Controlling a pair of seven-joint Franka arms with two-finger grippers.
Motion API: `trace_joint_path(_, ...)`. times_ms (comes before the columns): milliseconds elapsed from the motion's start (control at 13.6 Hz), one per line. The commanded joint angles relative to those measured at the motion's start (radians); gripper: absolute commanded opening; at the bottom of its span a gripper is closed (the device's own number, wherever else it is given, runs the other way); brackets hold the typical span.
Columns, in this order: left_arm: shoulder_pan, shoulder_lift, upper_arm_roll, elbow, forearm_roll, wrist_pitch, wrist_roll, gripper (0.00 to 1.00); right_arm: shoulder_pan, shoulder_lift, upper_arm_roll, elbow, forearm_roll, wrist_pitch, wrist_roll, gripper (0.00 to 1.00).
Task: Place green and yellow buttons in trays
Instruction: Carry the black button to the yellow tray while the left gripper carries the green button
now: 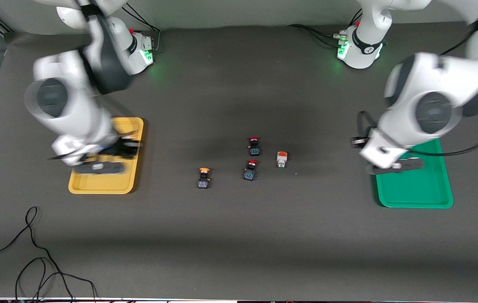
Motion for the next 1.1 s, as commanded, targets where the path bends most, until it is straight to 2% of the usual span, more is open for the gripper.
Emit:
trace_joint_path(0, 0.156, 0.014, -0.004, 0.023, 0.037, -0.018, 0.256, 0.00, 0.019, -0.094, -0.125, -0.152, 0.013, 0.039, -0.160, 0.24)
trace_joint_path(147, 0.292, 0.020, -0.006, -0.007, 0.046, 0.056, 0.453, 0.00, 0.019, -0.128, -0.204, -0.321, 0.013, 0.215, -0.264, 0.24)
trace_joint_path(220, 0.335, 0.019, -0.004, -0.056, 0.063, 0.126, 0.499, 0.00, 0.019, -0.136, -0.250, -0.423, 0.013, 0.344, -0.330, 0.24)
trace_joint_path(366, 0.409, 0.015, -0.006, -0.171, 0.086, 0.291, 0.526, 0.00, 0.012, -0.105, -0.294, -0.572, 0.013, 0.577, -0.407, 0.24)
trace_joint_path(513, 0.454, 0.017, -0.006, -0.318, 0.086, 0.495, 0.546, 0.00, -0.025, -0.006, -0.303, -0.615, 0.033, 0.725, -0.459, 0.24)
trace_joint_path(586, 0.468, 0.018, -0.006, -0.386, 0.086, 0.581, 0.544, 0.00, -0.033, 0.039, -0.301, -0.617, 0.063, 0.753, -0.490, 0.24)
trace_joint_path(733, 0.489, 0.041, -0.004, -0.498, 0.085, 0.753, 0.535, 0.00, -0.034, 0.120, -0.301, -0.614, 0.219, 0.785, -0.633, 0.24)
trace_joint_path(880, 0.514, 0.095, -0.006, -0.556, 0.085, 0.901, 0.536, 0.00, -0.031, 0.191, -0.301, -0.609, 0.432, 0.794, -0.813, 0.24)
trace_joint_path(1026, 0.529, 0.138, -0.004, -0.602, 0.085, 1.033, 0.539, 0.00, -0.025, 0.232, -0.300, -0.603, 0.556, 0.794, -0.921, 0.24)
